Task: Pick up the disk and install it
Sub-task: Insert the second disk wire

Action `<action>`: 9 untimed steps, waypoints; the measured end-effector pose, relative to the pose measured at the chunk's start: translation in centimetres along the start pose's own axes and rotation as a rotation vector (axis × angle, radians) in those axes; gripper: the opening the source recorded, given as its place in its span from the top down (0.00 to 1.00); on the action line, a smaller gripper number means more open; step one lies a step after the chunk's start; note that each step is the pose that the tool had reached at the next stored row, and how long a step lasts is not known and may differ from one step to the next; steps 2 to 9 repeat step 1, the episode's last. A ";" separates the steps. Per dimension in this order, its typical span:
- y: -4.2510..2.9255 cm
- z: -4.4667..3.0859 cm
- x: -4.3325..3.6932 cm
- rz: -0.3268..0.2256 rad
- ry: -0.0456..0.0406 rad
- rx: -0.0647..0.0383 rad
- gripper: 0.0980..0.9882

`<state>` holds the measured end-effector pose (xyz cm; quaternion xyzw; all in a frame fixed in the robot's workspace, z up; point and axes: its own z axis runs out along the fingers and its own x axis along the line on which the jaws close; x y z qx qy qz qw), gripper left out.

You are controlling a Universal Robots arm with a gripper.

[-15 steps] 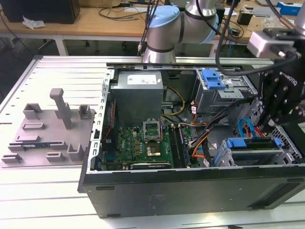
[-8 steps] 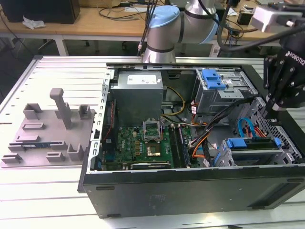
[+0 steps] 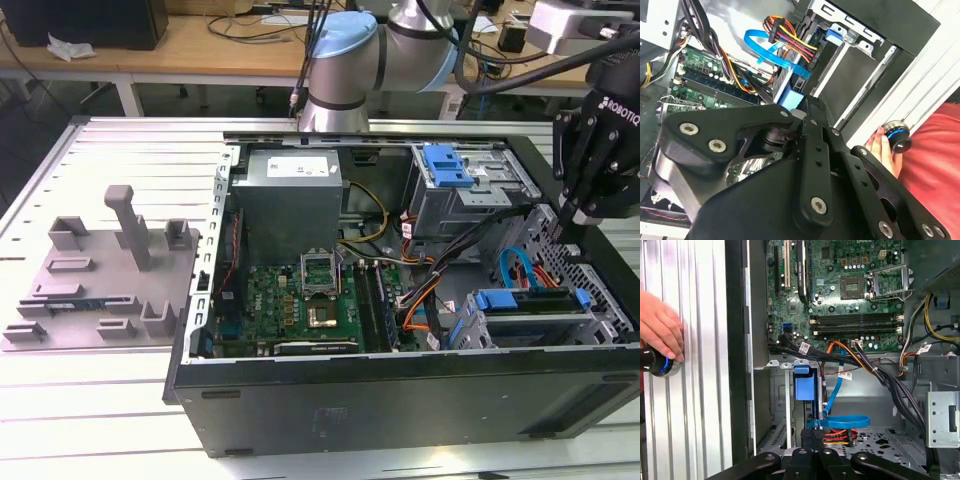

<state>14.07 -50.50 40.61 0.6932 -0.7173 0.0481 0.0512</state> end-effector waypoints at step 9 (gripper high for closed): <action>0.00 0.00 0.00 0.000 0.0000 0.000 0.99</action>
